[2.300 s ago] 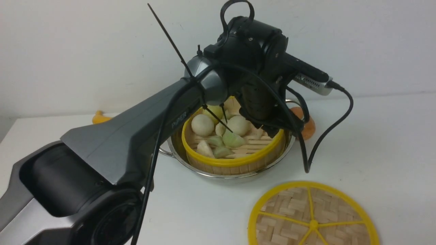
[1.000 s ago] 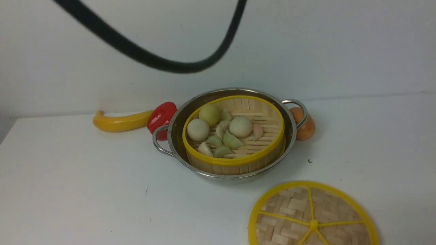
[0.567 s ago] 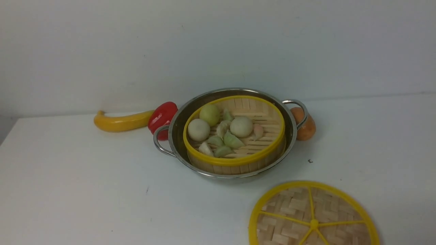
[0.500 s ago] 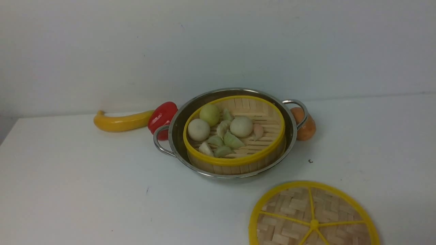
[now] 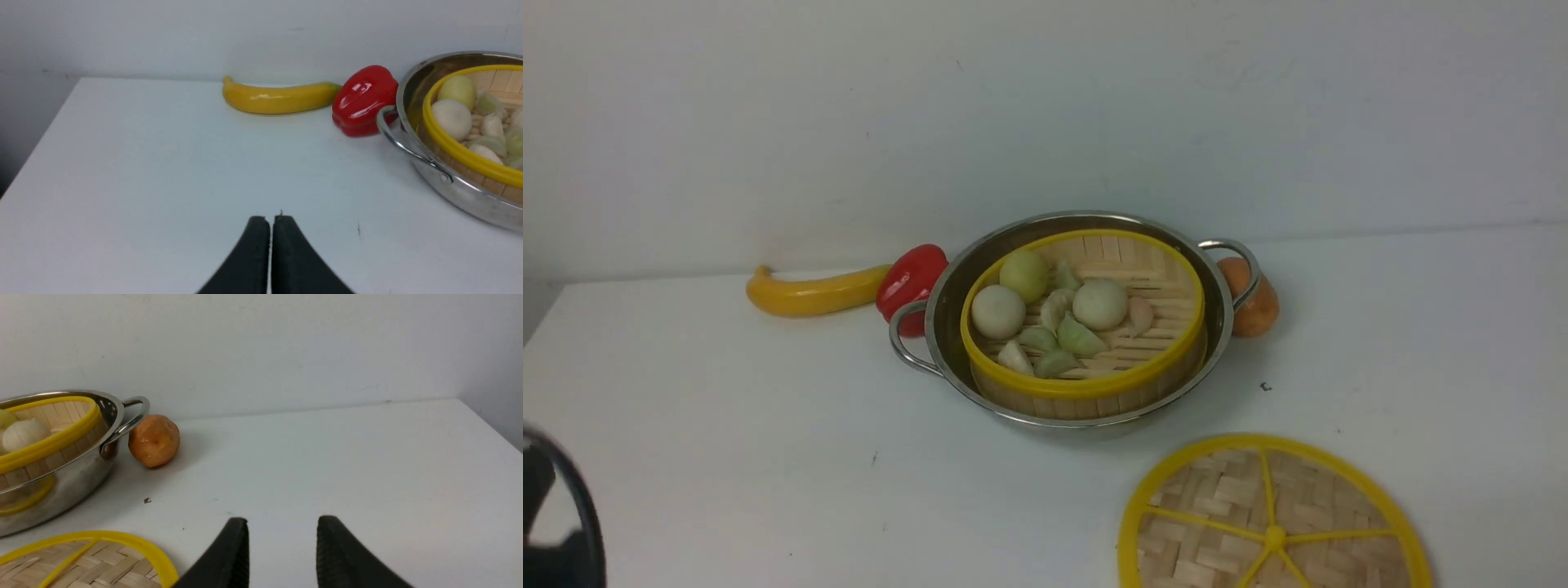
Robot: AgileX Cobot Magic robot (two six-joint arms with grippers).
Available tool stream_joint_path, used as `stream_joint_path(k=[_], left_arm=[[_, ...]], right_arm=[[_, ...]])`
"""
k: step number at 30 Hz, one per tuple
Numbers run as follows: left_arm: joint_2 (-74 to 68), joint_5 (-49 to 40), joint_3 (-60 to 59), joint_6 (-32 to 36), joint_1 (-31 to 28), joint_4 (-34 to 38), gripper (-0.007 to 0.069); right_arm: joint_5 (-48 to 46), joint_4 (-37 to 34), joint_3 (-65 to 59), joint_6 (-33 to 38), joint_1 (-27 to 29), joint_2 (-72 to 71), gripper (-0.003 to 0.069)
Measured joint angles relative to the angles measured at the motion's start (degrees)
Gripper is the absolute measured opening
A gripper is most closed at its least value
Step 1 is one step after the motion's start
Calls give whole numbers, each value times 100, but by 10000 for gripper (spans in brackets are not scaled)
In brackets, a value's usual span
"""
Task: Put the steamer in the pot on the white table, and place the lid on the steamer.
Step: 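Move the gripper down to the bamboo steamer lid and grasp its center knob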
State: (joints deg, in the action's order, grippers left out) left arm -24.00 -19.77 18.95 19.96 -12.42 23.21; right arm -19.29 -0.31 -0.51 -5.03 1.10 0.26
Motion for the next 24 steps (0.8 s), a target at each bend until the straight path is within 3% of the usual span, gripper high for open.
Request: stream_joint_path(k=[4, 12, 24], left_arm=[[892, 334, -744, 91, 0, 32, 20], [2351, 49, -1348, 193, 0, -524, 35], [1826, 7, -1879, -27, 94, -906, 52]], right_arm=[[0, 0, 0, 0, 0, 0, 248], [11, 0, 0, 0, 0, -5, 248], [15, 0, 0, 0, 0, -22, 248]])
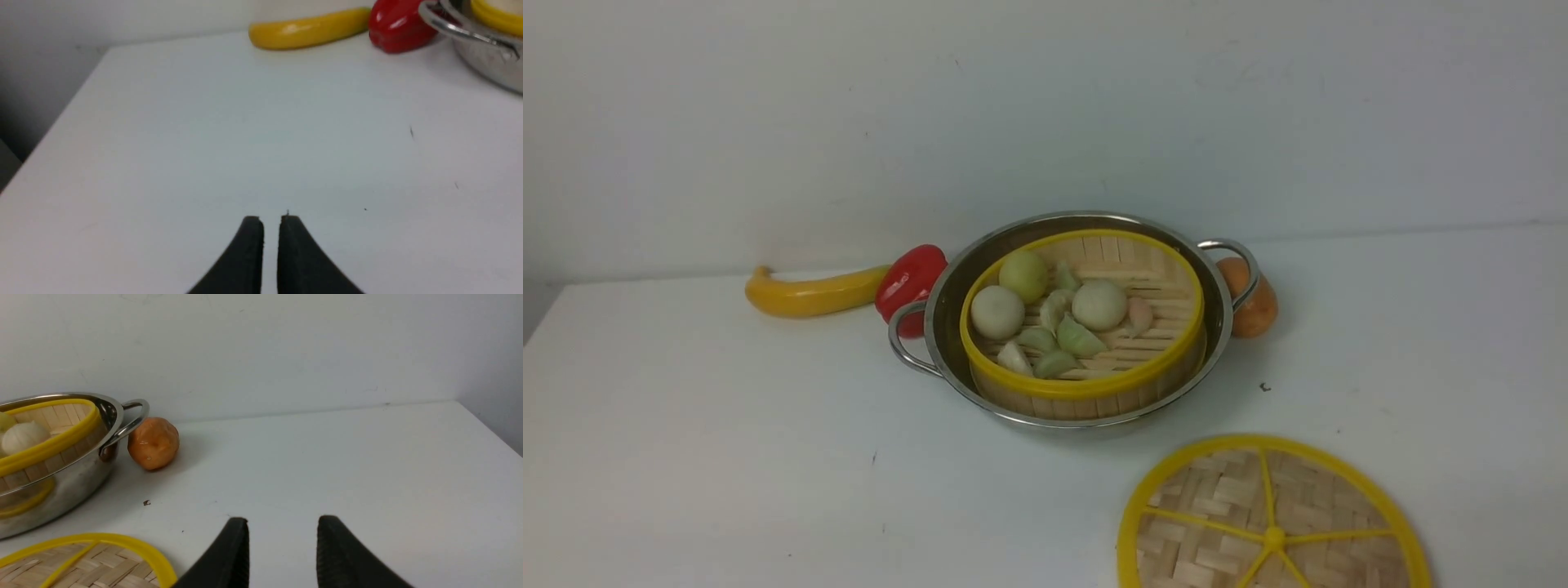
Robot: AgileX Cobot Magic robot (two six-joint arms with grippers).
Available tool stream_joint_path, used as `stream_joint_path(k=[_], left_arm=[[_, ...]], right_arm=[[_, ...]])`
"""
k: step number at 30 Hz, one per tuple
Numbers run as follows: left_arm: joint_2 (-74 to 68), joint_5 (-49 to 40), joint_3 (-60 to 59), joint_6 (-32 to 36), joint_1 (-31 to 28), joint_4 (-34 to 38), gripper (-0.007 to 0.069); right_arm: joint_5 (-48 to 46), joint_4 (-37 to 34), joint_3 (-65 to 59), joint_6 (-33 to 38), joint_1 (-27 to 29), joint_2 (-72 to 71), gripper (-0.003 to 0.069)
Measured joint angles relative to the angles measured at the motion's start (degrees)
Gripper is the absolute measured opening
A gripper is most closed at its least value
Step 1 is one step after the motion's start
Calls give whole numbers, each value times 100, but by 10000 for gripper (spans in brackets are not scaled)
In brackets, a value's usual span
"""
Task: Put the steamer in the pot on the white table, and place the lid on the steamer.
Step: 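Move the gripper down to the bamboo steamer lid and grasp its center knob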
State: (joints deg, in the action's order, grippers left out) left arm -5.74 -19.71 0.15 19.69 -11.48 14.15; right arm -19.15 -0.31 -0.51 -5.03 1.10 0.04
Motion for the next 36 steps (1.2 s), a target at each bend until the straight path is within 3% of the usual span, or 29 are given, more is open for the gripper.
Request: stream_joint_path(k=[11, 14, 21, 36], left_arm=[[558, 49, -59, -2407, 263, -2035, 71], [558, 8, -59, -2442, 332, -2035, 73], [558, -24, -59, -1428, 391, -1276, 83], [558, -2, -59, -1368, 398, -1198, 94]], right_arm=[[3, 0, 0, 0, 0, 0, 248], [3, 0, 0, 0, 0, 0, 248], [3, 0, 0, 0, 0, 0, 248], [3, 0, 0, 0, 0, 0, 248]])
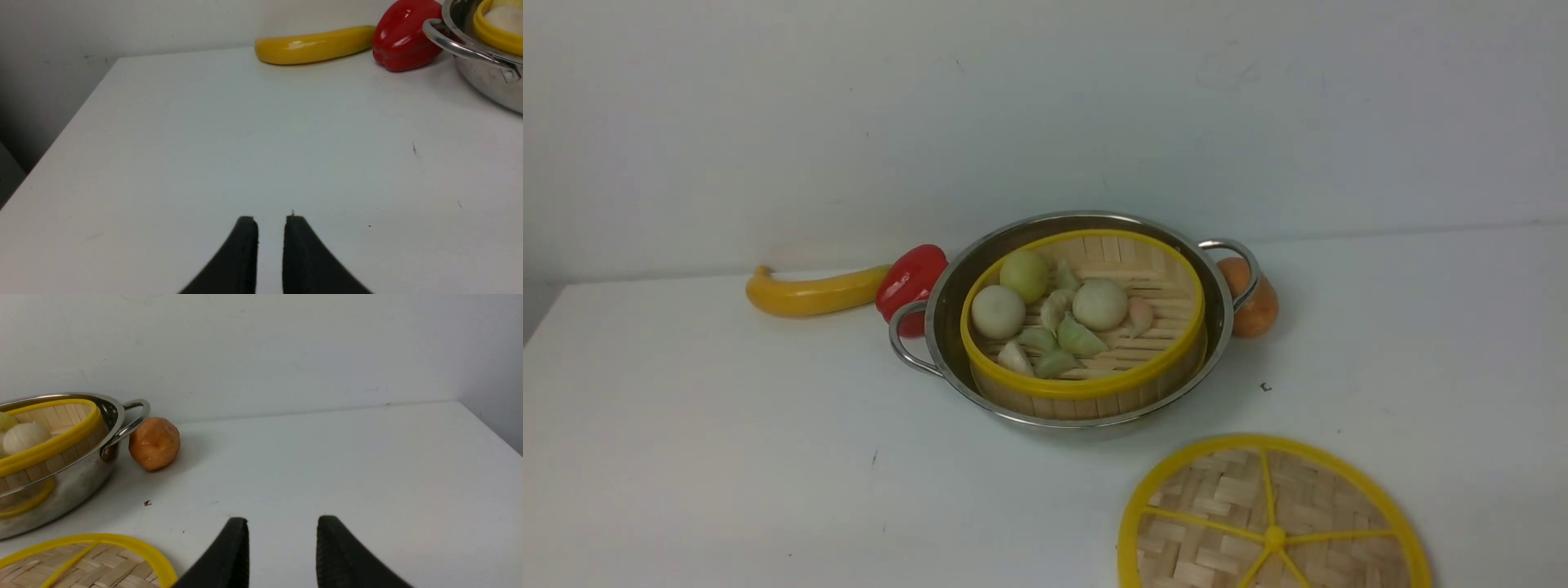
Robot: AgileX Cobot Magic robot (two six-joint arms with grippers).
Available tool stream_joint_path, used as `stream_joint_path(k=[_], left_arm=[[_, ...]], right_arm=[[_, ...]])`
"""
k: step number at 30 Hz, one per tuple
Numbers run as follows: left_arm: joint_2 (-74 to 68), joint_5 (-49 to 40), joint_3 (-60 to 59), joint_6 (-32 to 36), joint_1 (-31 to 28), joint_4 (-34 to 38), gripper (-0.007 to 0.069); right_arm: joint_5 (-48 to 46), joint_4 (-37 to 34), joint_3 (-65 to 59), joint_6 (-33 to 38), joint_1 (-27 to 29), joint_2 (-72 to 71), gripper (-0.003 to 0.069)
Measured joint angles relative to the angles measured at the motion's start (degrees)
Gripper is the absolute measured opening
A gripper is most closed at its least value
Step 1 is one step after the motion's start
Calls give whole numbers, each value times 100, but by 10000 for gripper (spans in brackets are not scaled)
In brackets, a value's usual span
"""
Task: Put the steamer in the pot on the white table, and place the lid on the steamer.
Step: 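Move the gripper down to the bamboo steamer lid and grasp its center knob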
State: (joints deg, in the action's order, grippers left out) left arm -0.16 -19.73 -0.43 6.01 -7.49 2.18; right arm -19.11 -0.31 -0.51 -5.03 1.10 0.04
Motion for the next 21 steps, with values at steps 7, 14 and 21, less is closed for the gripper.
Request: stream_joint_path(k=[7, 14, 21], left_arm=[[0, 0, 0, 65, 0, 0, 104], [0, 0, 0, 65, 0, 0, 105], [0, 0, 0, 80, 0, 0, 123]], right_arm=[[0, 0, 0, 0, 0, 0, 248], [0, 0, 0, 0, 0, 0, 248], [0, 0, 0, 0, 0, 0, 248]])
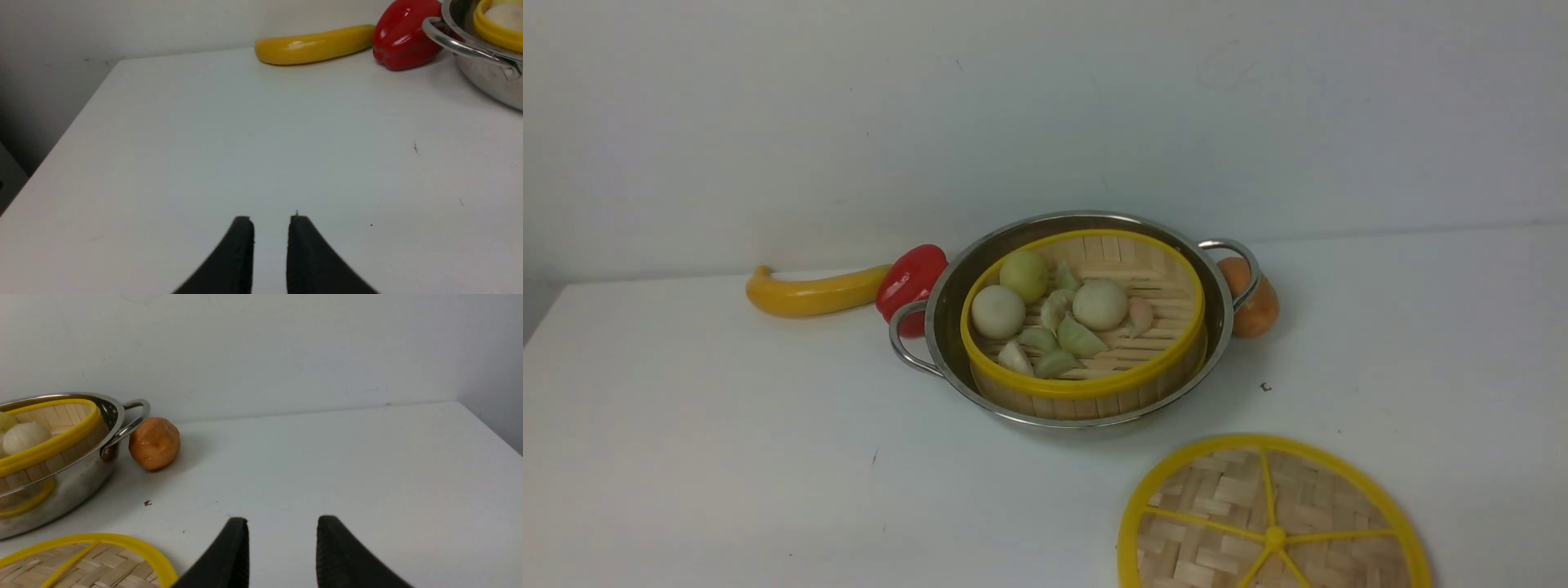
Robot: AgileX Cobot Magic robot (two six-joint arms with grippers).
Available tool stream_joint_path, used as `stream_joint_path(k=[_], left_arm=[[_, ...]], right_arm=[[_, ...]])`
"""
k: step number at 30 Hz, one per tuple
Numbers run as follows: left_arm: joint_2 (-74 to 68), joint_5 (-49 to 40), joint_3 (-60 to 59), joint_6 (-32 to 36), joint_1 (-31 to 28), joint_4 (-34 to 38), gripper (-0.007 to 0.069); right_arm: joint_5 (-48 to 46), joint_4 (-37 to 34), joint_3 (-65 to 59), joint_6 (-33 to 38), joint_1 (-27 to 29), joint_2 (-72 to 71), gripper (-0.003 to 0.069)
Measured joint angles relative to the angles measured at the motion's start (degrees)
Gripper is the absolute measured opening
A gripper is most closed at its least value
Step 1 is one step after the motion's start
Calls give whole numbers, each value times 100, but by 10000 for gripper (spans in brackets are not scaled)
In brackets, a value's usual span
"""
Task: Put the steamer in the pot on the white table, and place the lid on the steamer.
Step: 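Move the gripper down to the bamboo steamer lid and grasp its center knob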
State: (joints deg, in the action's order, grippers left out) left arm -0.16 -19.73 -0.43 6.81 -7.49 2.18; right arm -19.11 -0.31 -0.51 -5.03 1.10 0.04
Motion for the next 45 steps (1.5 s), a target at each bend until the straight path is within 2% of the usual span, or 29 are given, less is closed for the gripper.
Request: stream_joint_path(k=[25, 33, 45], left_arm=[[0, 11, 0, 35, 47, 22, 176], [0, 6, 0, 544, 47, 40, 184], [0, 6, 0, 623, 47, 447, 201]], right_arm=[[0, 0, 0, 0, 0, 0, 248], [0, 0, 0, 0, 0, 0, 248], [0, 0, 0, 0, 0, 0, 248]])
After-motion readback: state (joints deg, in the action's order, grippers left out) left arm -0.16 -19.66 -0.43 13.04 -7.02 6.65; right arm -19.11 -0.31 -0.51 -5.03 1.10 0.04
